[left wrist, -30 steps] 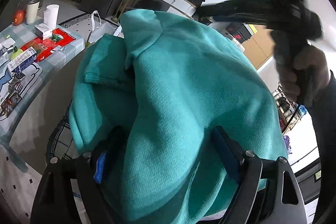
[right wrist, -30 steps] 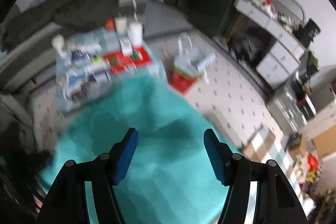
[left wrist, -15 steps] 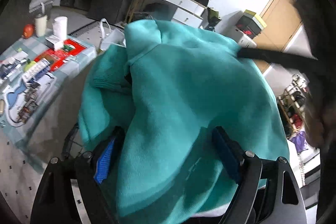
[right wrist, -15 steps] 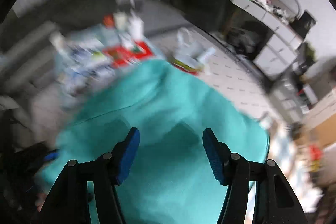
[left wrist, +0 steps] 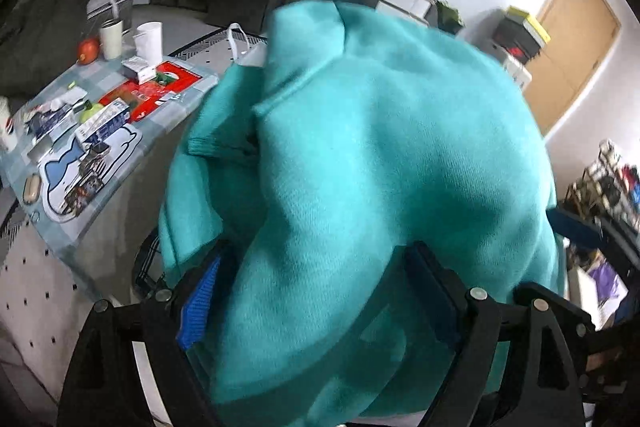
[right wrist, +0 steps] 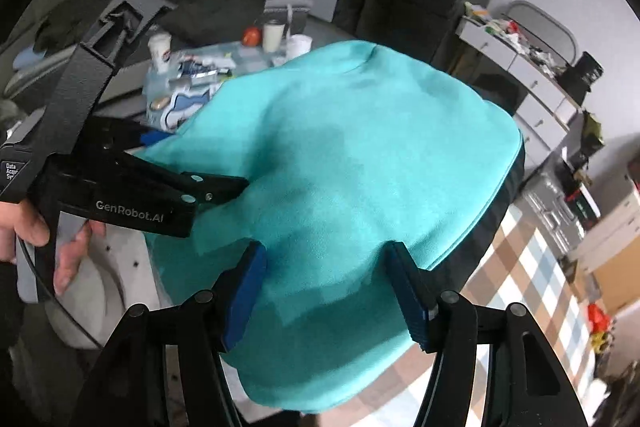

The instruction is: Fold large clothes

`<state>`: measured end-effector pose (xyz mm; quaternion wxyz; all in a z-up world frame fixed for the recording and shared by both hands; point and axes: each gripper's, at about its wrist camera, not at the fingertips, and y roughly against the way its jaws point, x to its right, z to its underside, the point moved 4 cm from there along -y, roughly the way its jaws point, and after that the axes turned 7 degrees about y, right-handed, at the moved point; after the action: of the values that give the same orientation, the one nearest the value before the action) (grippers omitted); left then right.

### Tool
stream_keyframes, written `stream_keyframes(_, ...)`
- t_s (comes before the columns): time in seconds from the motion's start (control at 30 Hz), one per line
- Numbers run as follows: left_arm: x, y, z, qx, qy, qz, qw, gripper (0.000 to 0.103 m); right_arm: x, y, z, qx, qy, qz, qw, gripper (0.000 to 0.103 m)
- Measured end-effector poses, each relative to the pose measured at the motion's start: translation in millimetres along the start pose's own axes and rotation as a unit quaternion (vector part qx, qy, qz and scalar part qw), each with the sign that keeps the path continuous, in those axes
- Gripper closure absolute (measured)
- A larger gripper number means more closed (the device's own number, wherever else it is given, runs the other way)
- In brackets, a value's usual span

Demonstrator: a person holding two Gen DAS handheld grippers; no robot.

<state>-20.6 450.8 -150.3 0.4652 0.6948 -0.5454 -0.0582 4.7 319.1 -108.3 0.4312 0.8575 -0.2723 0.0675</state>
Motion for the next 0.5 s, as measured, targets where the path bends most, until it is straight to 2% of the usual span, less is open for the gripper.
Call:
stream_keyframes(0.07, 3, 26, 1, 0.025, 0.018, -0.004, 0.9995, 0.019, 7, 19, 5, 0.022, -0.028, -0.007, 0.999, 0.040)
stream_keyframes(0.1, 7, 36, 3, 0.039, 0.018, 0.000, 0.9991, 0.019, 17, 35, 13, 0.038, -0.066, -0.022, 0.997, 0.039)
stream_keyframes(0.17, 25, 71, 13, 0.090, -0.004, -0.002, 0.9959, 0.019, 28, 59, 29, 0.071, -0.118, -0.057, 0.989, 0.036)
stream_keyframes(0.23, 48, 100, 30, 0.137, -0.034, -0.007, 0.9899, 0.019, 37, 94, 52, 0.120, -0.165, -0.078, 0.976, 0.027)
stream_keyframes(0.3, 75, 134, 56, 0.188, -0.070, -0.010, 0.9797, 0.019, 38, 131, 79, 0.167, -0.203, -0.069, 0.962, 0.017)
stream_keyframes(0.33, 88, 150, 71, 0.213, -0.085, -0.011, 0.9732, 0.019, 36, 144, 89, 0.183, -0.212, -0.062, 0.958, 0.015)
stream_keyframes(0.4, 109, 177, 100, 0.263, -0.108, -0.011, 0.9586, 0.012, 26, 186, 114, 0.235, -0.226, -0.043, 0.944, 0.003)
stream_keyframes(0.43, 118, 189, 115, 0.287, -0.117, -0.015, 0.9508, 0.000, 21, 201, 122, 0.258, -0.229, -0.035, 0.938, 0.000)
stream_keyframes(0.5, 129, 204, 138, 0.319, -0.125, -0.024, 0.9391, 0.001, 13, 234, 138, 0.306, -0.229, -0.011, 0.924, 0.000)
